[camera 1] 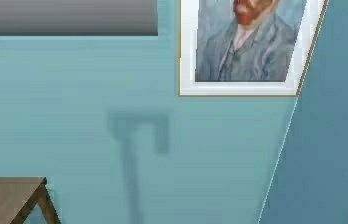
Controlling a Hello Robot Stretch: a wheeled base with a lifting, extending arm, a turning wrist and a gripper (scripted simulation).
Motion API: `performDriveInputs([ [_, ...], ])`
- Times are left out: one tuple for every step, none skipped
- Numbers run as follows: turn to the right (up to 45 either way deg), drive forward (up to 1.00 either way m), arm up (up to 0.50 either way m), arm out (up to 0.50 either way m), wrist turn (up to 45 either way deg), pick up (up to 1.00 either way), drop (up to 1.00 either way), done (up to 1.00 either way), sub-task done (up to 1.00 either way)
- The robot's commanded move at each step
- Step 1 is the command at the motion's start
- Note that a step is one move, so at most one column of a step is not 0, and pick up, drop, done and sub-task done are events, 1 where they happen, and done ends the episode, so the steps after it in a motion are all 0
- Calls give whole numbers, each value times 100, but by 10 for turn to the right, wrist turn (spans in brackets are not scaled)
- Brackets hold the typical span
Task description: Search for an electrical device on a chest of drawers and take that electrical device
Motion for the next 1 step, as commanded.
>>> performDriveInputs([
  [-450,0,0,0,0,0,0,0,0],
])
